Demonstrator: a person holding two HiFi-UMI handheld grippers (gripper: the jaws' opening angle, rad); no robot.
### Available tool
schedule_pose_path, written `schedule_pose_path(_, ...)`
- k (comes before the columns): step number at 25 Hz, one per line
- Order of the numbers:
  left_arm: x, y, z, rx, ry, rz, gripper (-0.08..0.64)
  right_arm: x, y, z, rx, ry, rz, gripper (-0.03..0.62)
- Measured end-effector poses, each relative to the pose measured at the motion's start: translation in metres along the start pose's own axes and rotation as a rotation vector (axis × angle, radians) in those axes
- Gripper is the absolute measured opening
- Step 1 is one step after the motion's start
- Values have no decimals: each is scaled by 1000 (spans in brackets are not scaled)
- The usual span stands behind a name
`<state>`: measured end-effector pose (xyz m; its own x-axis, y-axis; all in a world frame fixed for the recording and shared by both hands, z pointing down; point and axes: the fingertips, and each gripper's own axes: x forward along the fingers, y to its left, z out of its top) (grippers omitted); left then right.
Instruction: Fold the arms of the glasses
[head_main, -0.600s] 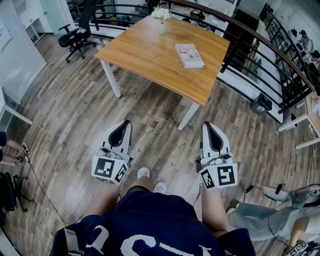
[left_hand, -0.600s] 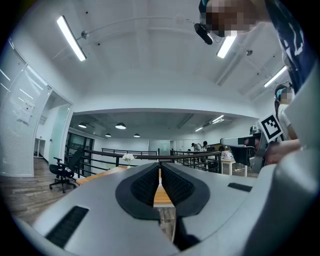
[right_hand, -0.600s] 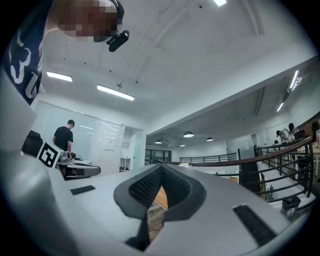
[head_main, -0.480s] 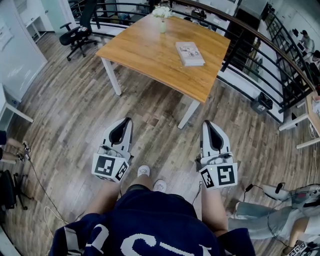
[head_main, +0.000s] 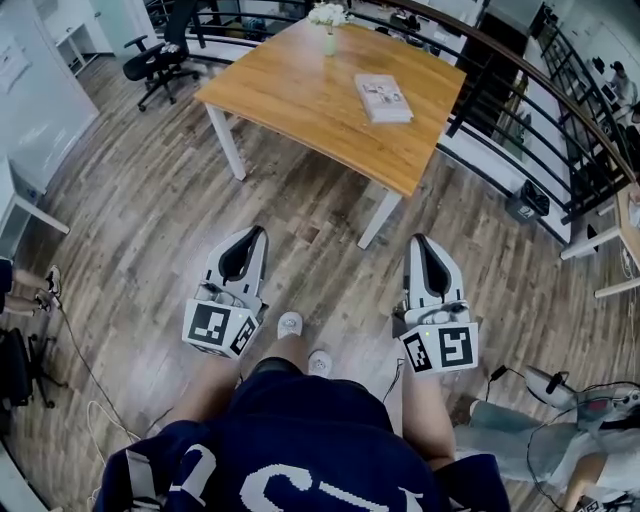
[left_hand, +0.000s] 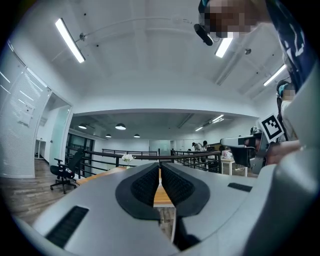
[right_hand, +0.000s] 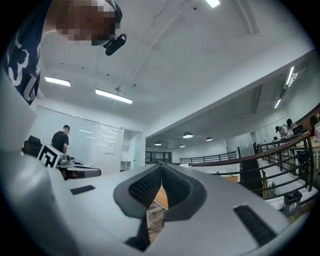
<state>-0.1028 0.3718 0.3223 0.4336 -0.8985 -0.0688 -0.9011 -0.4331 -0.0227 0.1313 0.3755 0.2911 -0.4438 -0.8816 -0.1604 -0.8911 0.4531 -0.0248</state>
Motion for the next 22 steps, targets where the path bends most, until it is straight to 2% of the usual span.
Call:
schedule_pose_path(10,44,37,-11,-13,-4,5,26,52,-12,-8,1,-9,6,26)
schedule_pose_path(16,110,83,-10,-17,-15,-23,26,122,-35,-12,-4,-12,-21,26)
schedule_pose_path(22,184,132,-6,-9,-32,-82,26,192,-55,-12,-29,-31,-72,26)
